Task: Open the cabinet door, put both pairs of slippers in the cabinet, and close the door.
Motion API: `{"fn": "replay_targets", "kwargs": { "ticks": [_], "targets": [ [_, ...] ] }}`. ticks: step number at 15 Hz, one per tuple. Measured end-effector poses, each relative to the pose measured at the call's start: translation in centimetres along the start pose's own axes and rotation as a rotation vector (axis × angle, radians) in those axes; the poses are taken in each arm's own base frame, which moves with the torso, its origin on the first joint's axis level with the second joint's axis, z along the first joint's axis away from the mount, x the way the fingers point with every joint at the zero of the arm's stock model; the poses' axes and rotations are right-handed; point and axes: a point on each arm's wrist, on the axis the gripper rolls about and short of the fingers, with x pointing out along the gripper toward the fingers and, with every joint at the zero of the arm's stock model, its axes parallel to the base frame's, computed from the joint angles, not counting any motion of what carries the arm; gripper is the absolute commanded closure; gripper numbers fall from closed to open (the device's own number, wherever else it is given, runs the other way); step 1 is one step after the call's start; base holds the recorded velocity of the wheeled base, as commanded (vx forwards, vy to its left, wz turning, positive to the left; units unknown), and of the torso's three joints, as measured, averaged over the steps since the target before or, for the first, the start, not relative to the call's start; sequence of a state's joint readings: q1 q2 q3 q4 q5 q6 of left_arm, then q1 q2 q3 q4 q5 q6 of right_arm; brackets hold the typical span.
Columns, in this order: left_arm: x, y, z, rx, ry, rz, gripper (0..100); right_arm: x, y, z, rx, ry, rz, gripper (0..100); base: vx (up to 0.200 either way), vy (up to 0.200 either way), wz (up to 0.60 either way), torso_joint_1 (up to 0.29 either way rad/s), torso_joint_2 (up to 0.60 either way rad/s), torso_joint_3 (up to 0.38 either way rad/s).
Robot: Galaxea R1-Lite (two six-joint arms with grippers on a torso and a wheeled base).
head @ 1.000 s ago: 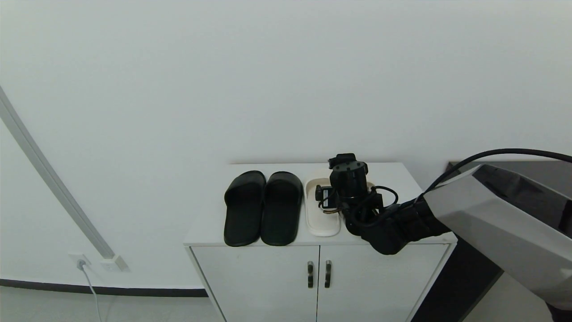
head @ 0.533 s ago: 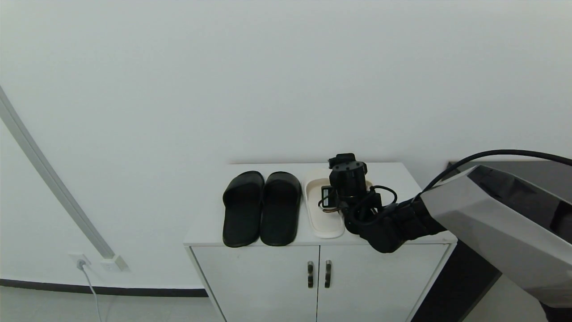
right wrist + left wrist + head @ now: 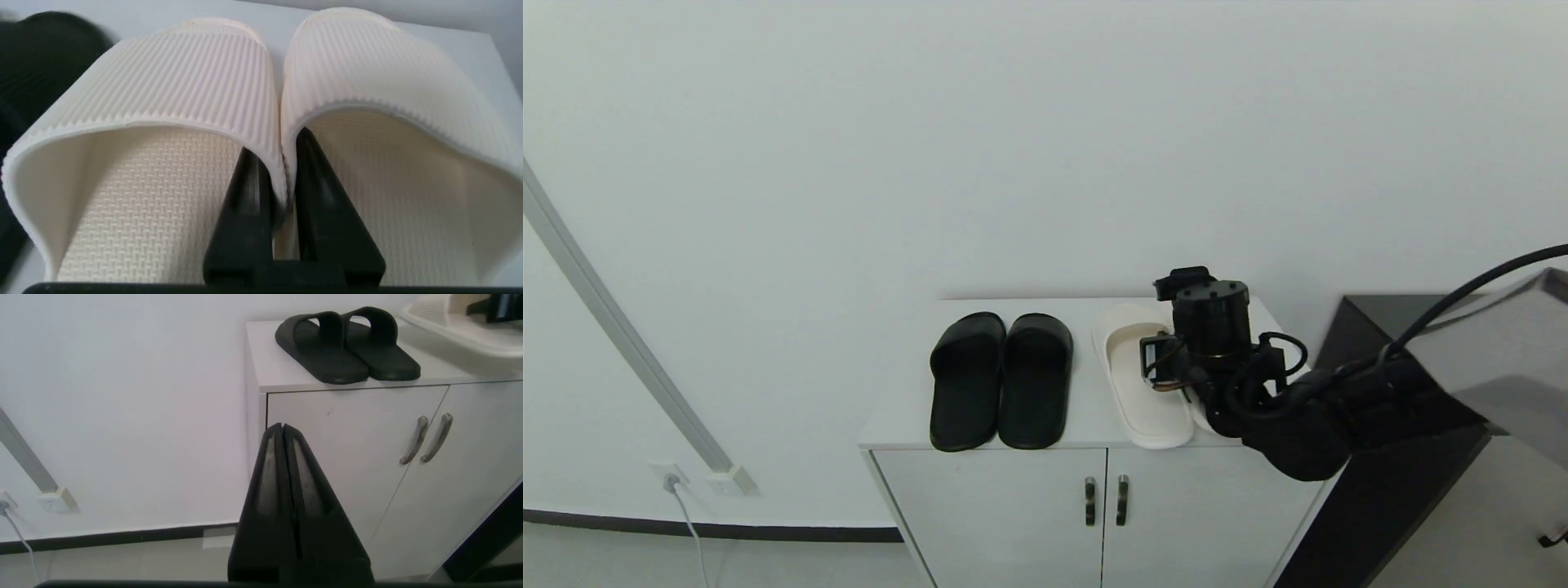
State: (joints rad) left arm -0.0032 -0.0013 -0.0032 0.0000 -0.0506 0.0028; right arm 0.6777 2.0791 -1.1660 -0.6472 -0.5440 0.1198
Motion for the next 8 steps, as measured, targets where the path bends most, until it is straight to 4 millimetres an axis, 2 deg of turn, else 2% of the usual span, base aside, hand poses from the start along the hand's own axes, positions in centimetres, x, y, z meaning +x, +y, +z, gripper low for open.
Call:
{"fn": "replay_targets", "kwargs": {
  "ticks": [4,7,8],
  "targets": [
    [0.0,0.0,0.0,0.0,0.0,0.0,100,-7.5,-2.8,0.6,-0.024,0.041,0.265,100,0.0,0.0,0.0,0.0,0.0,0.0],
    [0.0,0.0,0.0,0.0,0.0,0.0,100,-13.3,-4.8,-0.6,-0.057,0.131,0.521,100,0.0,0.0,0.0,0.0,0.0,0.0],
    [0.0,0.0,0.0,0.0,0.0,-0.001,100,-14.5,-5.2,-0.7,-0.063,0.138,0.555,100,0.0,0.0,0.0,0.0,0.0,0.0]
  ]
}}
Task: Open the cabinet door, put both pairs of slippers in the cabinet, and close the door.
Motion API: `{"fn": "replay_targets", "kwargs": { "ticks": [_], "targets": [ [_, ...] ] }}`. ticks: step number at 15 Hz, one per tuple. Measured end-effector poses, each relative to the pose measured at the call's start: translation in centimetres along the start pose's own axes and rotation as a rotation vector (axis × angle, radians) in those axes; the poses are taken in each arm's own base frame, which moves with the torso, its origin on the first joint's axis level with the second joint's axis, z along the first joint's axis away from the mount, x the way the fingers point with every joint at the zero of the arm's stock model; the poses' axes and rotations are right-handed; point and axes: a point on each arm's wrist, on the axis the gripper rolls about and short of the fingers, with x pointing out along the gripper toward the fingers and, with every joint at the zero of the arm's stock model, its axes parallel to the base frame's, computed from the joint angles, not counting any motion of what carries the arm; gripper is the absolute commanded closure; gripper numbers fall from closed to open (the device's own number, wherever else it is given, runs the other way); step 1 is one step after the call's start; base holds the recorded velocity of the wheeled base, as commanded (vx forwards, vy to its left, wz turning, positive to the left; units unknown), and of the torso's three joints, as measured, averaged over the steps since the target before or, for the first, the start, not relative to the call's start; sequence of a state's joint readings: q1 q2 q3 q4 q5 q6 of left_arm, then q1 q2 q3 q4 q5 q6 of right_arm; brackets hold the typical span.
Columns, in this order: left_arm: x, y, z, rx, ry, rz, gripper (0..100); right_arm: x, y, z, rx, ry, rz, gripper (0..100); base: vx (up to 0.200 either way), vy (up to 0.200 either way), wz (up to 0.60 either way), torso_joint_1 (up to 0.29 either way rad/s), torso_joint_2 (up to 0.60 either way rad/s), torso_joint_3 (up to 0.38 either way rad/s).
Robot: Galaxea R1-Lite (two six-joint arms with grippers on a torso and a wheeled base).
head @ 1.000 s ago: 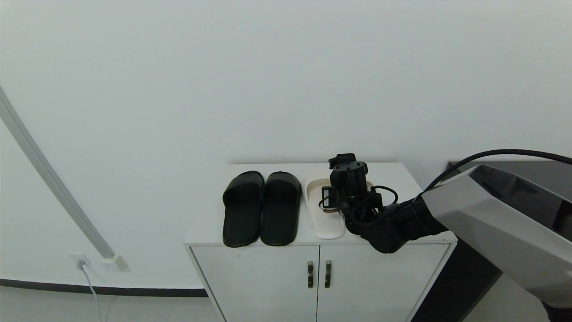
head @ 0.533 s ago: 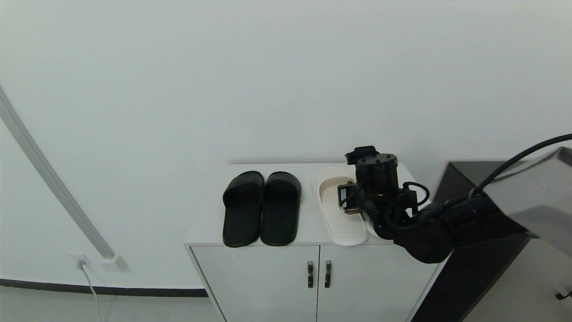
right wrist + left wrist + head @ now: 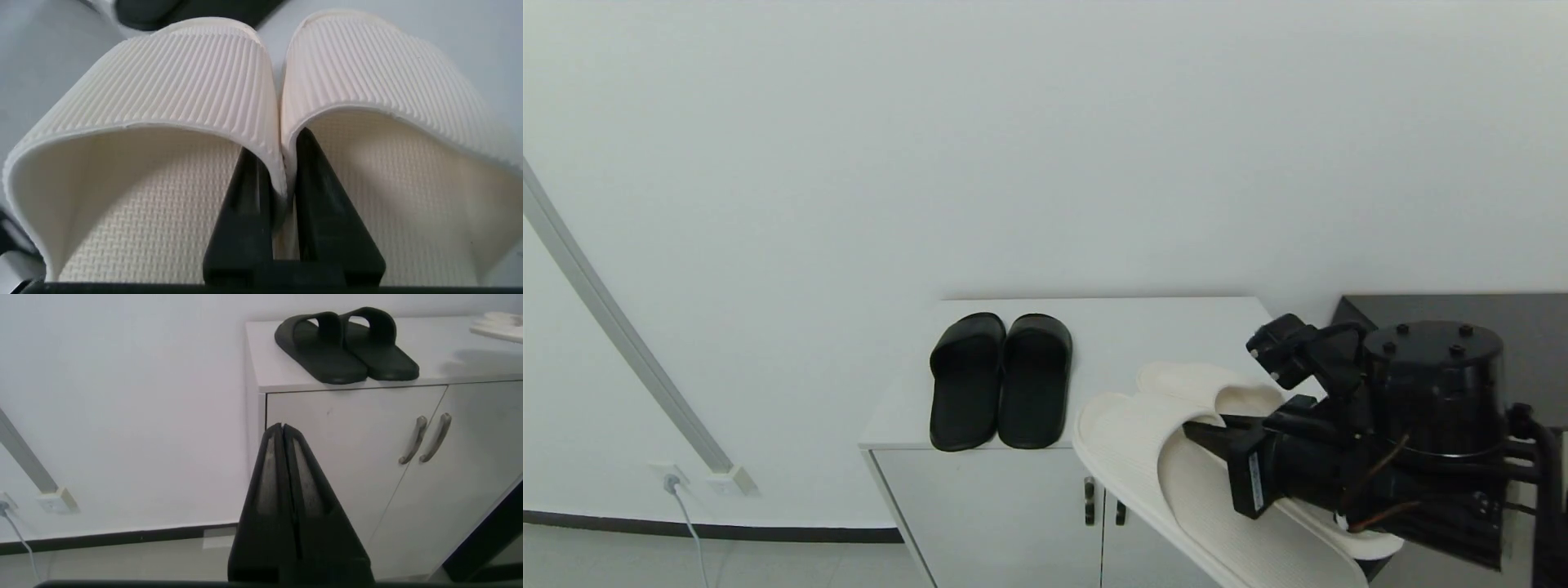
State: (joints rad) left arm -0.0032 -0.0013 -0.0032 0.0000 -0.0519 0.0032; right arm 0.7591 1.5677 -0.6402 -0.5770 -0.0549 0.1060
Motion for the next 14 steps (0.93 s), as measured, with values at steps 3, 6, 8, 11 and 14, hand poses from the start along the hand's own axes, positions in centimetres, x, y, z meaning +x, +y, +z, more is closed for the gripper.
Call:
{"fn": "replay_targets", "kwargs": {
  "ticks": [3,6,8,11,14],
  "targets": [
    [0.0,0.0,0.0,0.0,0.0,0.0,100,-1.7,0.4,-0.2,-0.005,-0.014,0.047,100,0.0,0.0,0.0,0.0,0.0,0.0],
    [0.0,0.0,0.0,0.0,0.0,0.0,100,-2.2,0.4,-0.4,-0.006,-0.015,0.056,100,-0.067,0.0,0.0,0.001,0.0,0.001],
    [0.0,0.0,0.0,0.0,0.0,0.0,100,-2.3,0.4,-0.4,-0.006,-0.016,0.06,100,-0.2,0.0,0.0,0.01,0.01,0.002],
    [0.0,0.0,0.0,0.0,0.0,0.0,100,-2.5,0.4,-0.9,-0.03,-0.005,0.063,100,-0.2,0.0,0.0,-0.002,0.0,0.007],
    [0.0,0.0,0.0,0.0,0.0,0.0,100,-2.8,0.3,-1.0,-0.042,-0.004,0.065,100,-0.2,0.0,0.0,0.001,0.0,0.002]
  ]
}}
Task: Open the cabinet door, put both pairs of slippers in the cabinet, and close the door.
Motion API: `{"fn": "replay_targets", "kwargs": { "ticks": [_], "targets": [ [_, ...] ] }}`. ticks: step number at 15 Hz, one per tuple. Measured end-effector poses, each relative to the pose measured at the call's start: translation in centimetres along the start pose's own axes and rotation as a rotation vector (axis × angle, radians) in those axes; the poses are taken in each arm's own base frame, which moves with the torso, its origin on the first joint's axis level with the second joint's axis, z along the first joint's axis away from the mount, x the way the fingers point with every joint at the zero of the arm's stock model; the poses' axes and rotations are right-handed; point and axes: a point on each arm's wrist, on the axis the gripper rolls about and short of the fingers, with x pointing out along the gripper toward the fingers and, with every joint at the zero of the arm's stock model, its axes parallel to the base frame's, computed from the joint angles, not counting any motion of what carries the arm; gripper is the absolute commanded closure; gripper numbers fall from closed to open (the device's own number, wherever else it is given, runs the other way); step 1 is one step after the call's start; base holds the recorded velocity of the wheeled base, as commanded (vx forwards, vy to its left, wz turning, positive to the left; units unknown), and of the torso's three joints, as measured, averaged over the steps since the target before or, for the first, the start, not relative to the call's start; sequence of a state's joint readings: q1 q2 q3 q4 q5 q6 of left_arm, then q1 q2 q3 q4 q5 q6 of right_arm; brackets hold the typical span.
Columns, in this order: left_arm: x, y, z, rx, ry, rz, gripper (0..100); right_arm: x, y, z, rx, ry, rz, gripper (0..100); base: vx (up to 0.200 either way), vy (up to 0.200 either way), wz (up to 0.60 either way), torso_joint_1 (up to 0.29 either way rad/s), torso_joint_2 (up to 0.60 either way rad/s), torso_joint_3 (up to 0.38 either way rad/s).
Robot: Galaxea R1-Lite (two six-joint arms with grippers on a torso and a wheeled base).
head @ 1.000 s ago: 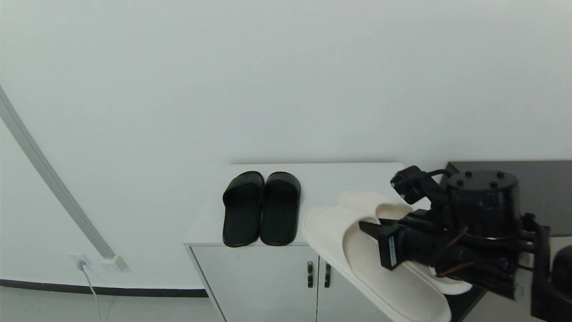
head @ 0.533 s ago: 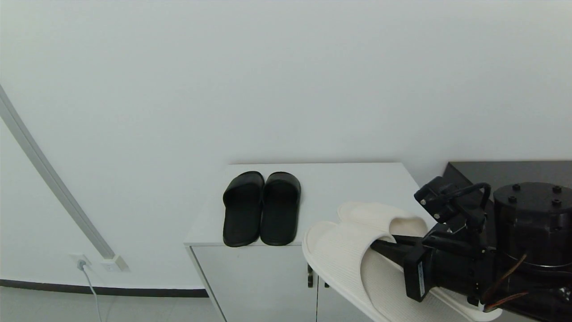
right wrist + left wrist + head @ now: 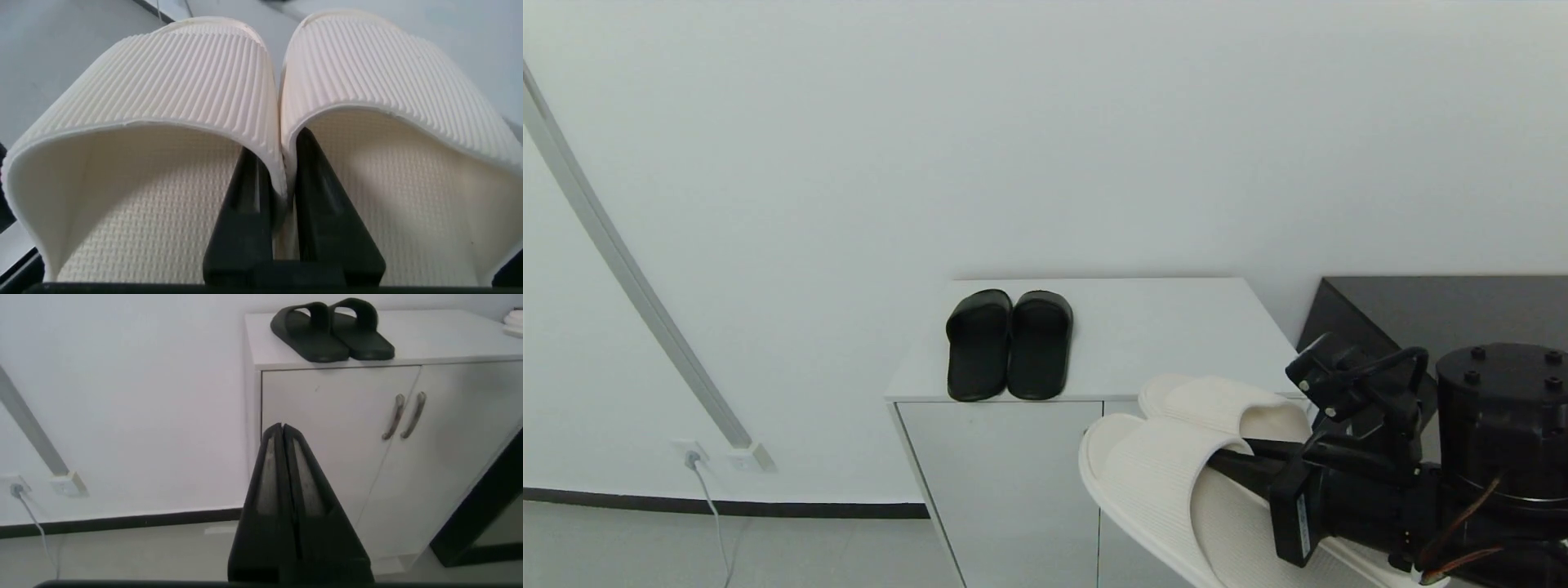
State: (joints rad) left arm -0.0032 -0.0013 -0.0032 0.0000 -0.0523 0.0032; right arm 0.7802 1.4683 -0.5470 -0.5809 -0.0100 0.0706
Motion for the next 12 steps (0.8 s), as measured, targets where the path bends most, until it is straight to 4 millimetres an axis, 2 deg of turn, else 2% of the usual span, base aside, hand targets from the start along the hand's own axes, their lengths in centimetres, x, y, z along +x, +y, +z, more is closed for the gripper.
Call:
{"fn": "replay_targets", "kwargs": {
  "ticks": [12],
  "targets": [
    [0.0,0.0,-0.01,-0.002,0.0,0.0,100,-0.16,-0.02,-0.39,-0.006,0.01,0.0,100,0.0,0.0,0.0,0.0,0.0,0.0]
  ]
}}
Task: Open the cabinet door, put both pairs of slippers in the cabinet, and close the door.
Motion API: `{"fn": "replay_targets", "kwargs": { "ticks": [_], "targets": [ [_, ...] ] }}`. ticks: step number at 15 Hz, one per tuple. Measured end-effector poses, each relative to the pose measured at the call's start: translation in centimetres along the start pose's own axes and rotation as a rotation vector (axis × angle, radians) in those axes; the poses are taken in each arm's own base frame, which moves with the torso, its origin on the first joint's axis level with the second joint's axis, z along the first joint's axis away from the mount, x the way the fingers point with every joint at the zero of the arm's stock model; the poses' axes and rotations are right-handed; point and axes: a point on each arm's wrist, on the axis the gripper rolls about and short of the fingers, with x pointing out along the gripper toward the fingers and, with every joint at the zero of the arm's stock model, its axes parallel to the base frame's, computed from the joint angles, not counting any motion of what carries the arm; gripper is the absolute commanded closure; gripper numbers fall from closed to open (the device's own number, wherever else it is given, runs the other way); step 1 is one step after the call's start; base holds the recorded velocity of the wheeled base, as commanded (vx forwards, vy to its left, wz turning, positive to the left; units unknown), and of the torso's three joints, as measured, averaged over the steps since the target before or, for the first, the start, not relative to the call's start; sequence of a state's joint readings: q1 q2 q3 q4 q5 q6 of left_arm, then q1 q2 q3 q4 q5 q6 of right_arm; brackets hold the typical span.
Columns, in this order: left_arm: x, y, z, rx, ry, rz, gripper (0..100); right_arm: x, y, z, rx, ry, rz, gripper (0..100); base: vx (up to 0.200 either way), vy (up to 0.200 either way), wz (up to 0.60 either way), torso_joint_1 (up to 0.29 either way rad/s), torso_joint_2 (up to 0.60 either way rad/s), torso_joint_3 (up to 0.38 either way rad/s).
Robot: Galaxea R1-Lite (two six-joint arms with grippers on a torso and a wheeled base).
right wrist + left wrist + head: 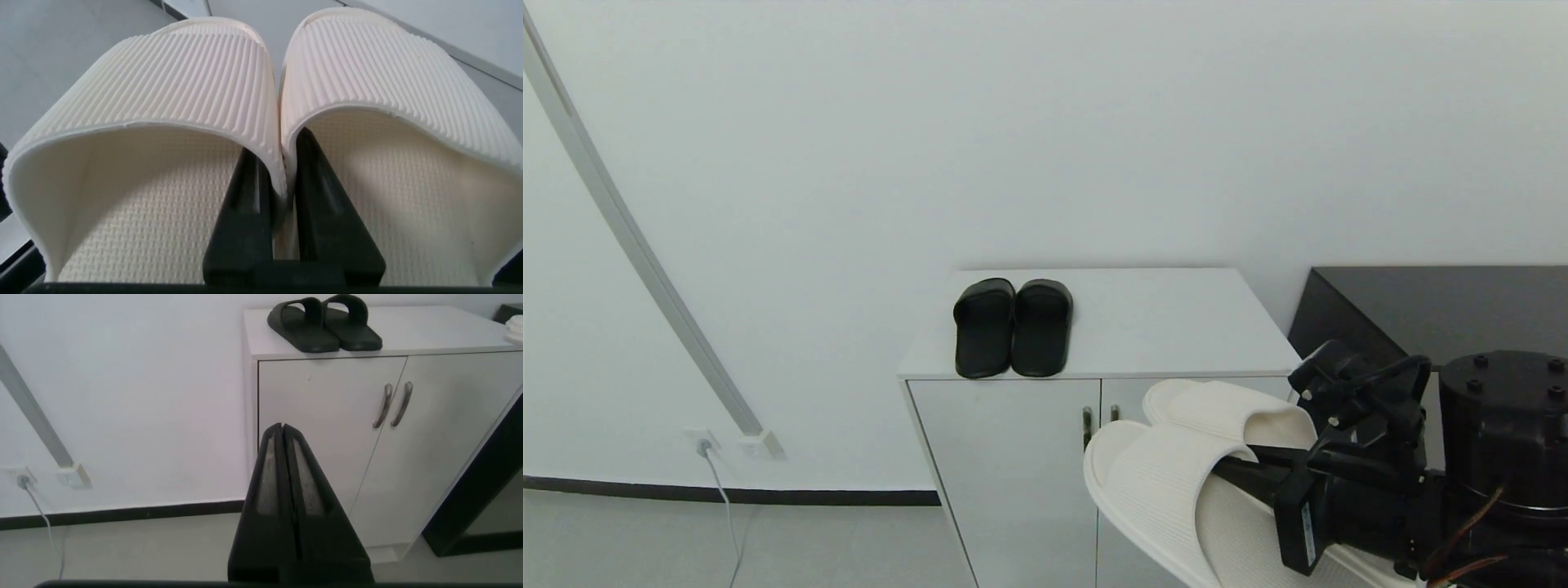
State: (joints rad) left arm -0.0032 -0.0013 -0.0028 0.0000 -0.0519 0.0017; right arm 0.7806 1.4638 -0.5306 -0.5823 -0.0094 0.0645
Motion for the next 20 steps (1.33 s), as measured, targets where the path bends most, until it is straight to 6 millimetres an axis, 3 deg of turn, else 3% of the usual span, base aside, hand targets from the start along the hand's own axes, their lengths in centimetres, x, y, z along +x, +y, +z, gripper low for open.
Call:
{"fn": "replay_targets", "kwargs": {
  "ticks": [6,7,20],
  "targets": [
    [0.0,0.0,0.0,0.001,0.0,0.001,100,-0.04,0.15,-0.29,-0.009,0.009,0.007,100,0.0,0.0,0.0,-0.144,0.33,0.181],
    [0.0,0.0,0.0,0.001,0.0,0.001,0,-0.04,0.15,-0.3,-0.009,0.009,0.007,100,0.0,0.0,0.0,-0.212,0.5,0.281],
    [0.0,0.0,0.01,0.001,0.0,0.001,0,-0.1,0.15,-1.01,-0.022,0.035,0.009,100,0.0,0.0,0.0,-0.212,0.53,0.318]
  ]
}}
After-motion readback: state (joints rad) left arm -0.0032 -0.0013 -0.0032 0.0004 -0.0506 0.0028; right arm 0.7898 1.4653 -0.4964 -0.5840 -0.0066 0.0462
